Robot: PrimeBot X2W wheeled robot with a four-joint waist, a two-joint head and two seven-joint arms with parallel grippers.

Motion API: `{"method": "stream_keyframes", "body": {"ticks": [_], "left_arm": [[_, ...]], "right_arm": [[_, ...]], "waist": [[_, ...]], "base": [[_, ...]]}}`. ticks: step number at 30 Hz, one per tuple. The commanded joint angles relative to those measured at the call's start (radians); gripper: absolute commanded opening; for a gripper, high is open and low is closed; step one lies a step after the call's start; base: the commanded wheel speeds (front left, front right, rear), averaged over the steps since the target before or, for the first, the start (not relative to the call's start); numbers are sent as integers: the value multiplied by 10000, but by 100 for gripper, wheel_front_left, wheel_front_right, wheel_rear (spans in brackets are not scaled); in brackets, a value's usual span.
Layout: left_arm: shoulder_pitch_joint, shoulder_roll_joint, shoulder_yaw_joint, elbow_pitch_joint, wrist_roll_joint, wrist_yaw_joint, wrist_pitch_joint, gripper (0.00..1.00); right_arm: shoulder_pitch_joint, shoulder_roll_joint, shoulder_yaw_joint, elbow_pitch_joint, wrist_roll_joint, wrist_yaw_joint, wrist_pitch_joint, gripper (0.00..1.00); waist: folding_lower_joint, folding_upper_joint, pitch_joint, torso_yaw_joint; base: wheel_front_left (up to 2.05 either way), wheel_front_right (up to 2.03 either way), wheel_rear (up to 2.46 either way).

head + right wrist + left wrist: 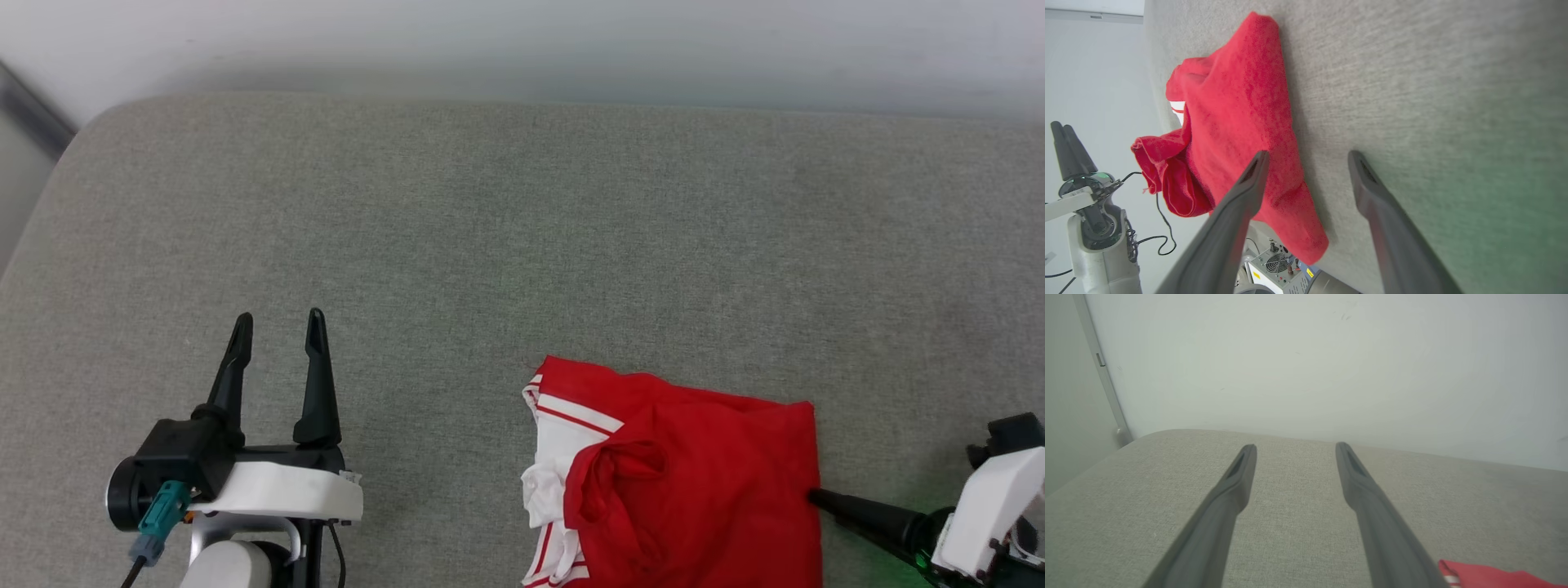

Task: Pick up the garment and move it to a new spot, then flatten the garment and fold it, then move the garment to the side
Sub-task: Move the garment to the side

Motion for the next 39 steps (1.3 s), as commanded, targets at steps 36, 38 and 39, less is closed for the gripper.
{"method": "stream_keyframes", "body": {"ticks": [36, 38, 39], "left_arm": [[-370, 37, -79, -308, 661, -440, 59, 100], [-628, 166, -163, -516, 771, -497, 178, 100], [-740, 238, -195, -651, 830, -523, 268, 100]], "right_arm": [[-2582, -3624, 5206, -259, -2883, -2, -2644, 0], [-2780, -3580, 4937, 13, -2943, -2, -3003, 0], [-2881, -3655, 4872, 190, -3080, -2, -3123, 0]], "waist": [[-1, -1, 316, -3657], [-1, -1, 692, -4001], [-1, -1, 915, -4169]], "base": [[0, 0, 0], [0, 0, 0], [0, 0, 0]]}}
